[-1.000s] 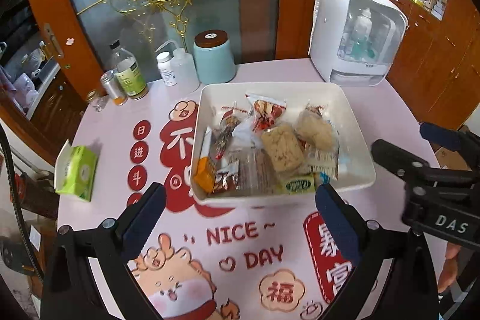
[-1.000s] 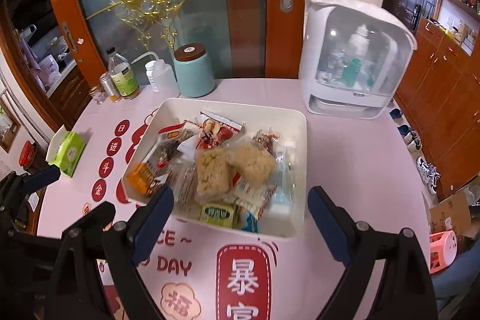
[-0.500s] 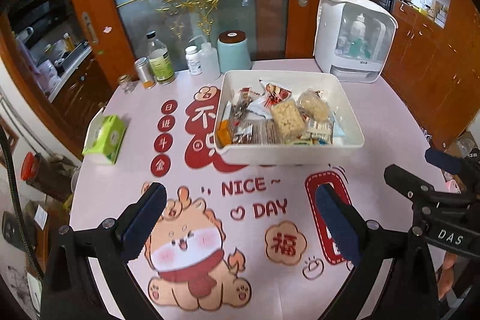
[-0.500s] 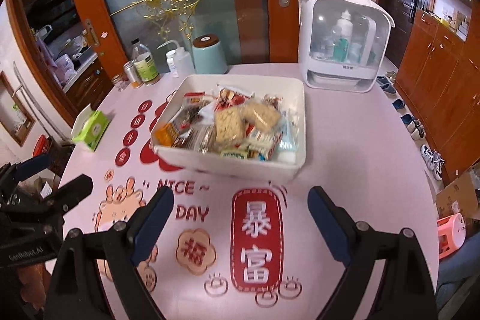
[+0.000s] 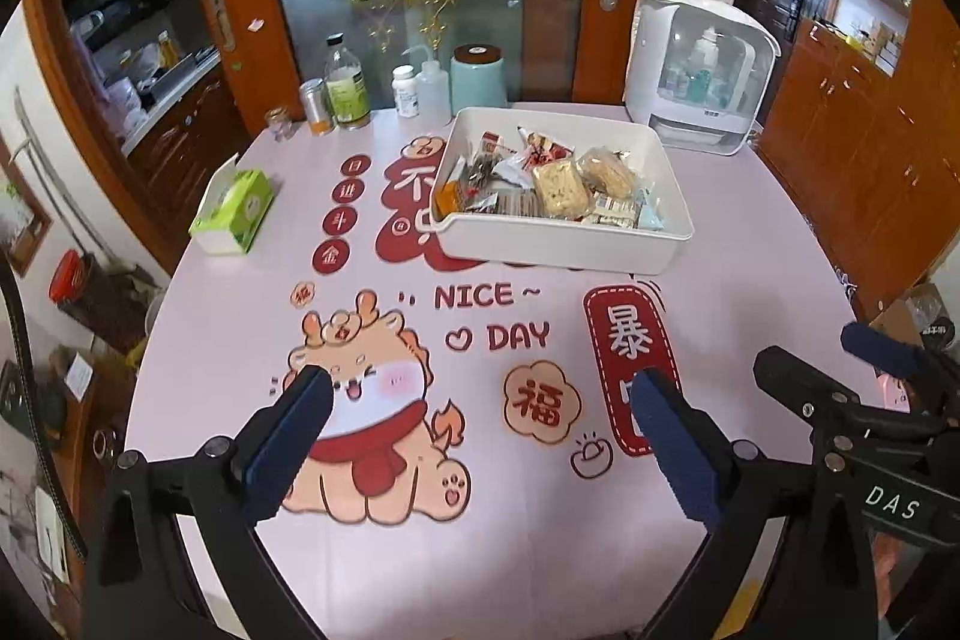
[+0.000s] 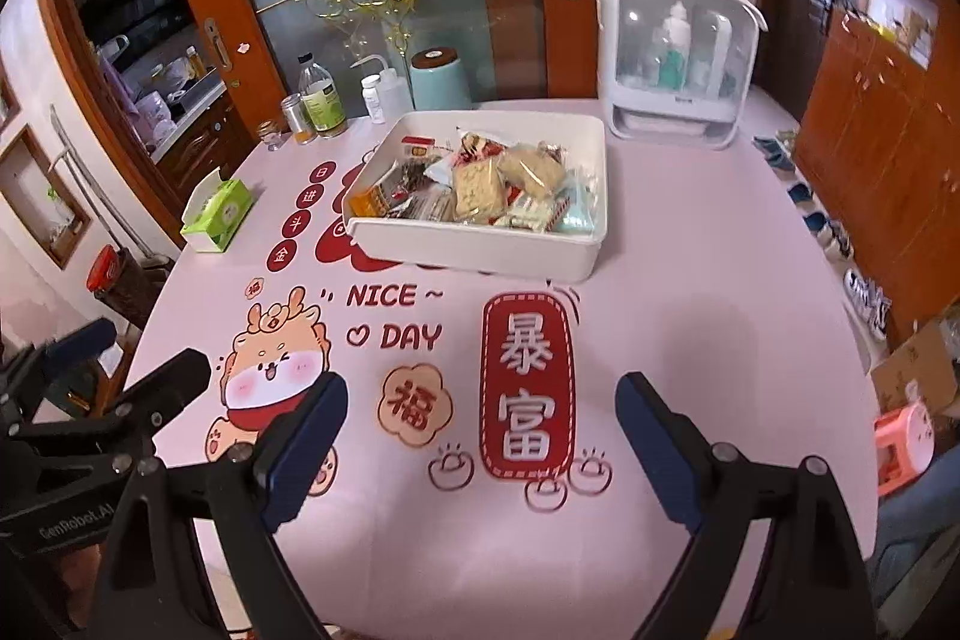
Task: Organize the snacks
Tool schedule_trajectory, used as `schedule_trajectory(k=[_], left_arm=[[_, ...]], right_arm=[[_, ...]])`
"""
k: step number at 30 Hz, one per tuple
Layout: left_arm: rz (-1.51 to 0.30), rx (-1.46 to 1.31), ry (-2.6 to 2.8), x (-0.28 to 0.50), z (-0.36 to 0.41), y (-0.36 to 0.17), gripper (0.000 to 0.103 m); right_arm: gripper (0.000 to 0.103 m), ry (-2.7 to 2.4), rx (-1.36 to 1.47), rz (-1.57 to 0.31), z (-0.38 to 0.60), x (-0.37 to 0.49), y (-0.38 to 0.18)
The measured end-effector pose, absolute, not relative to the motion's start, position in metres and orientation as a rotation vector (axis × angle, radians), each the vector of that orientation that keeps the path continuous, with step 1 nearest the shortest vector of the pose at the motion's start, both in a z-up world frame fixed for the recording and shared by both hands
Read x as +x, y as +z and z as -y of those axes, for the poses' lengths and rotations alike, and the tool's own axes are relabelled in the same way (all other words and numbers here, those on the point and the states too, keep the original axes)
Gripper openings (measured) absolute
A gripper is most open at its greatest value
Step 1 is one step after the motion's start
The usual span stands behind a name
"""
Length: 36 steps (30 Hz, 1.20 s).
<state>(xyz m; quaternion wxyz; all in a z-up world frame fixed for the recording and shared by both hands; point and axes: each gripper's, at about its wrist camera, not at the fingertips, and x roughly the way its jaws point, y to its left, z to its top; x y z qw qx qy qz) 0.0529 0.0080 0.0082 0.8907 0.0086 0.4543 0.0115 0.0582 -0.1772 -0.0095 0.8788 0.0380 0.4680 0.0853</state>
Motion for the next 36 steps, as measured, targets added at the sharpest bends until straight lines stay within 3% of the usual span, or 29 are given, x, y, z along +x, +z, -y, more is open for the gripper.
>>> schedule_trajectory(k=[36], left_arm=[[-0.993, 0.002, 0.096, 0.038, -0.006, -0.005, 0.099]], right_arm=[[0.092, 0.172, 0.062, -0.961, 0.178, 0.041, -0.014]])
